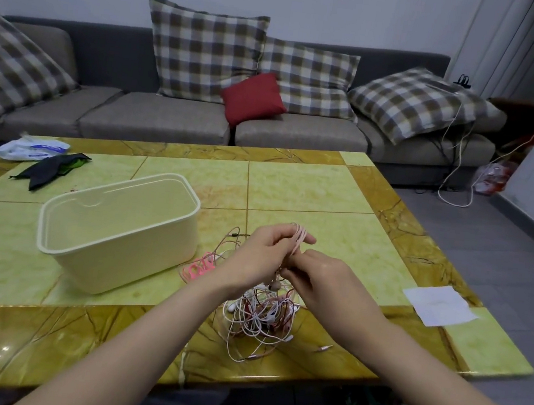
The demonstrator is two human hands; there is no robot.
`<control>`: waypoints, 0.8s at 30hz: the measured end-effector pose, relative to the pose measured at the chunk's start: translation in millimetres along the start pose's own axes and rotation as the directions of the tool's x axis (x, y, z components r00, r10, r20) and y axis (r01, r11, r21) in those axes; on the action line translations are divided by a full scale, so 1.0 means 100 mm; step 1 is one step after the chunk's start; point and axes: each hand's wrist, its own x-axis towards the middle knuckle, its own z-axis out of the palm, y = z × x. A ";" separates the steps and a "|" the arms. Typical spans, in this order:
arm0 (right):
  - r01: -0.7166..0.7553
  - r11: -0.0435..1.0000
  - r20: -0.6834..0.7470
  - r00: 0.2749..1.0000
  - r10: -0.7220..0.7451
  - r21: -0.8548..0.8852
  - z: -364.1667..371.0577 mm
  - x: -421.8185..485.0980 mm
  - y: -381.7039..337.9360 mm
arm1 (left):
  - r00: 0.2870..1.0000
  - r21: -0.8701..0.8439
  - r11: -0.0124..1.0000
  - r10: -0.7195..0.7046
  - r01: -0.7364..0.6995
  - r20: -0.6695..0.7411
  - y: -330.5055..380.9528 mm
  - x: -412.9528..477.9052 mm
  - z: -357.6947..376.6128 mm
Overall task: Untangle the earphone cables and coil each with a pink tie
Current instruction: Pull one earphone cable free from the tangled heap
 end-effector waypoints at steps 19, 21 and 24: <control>-0.157 0.986 0.185 0.972 0.146 0.048 0.00 -0.09 0.09 | 0.971 0.132 0.969 -0.222 0.209 0.092 -0.21 -0.18 0.08; -0.174 0.983 0.207 0.966 0.157 0.065 0.01 -0.11 0.10 | 0.966 0.113 0.968 -0.237 0.226 0.103 -0.25 -0.22 0.11; -0.182 0.982 0.242 0.956 0.164 0.054 0.06 -0.15 0.10 | 0.968 0.165 0.962 -0.234 0.218 0.084 -0.34 -0.24 0.14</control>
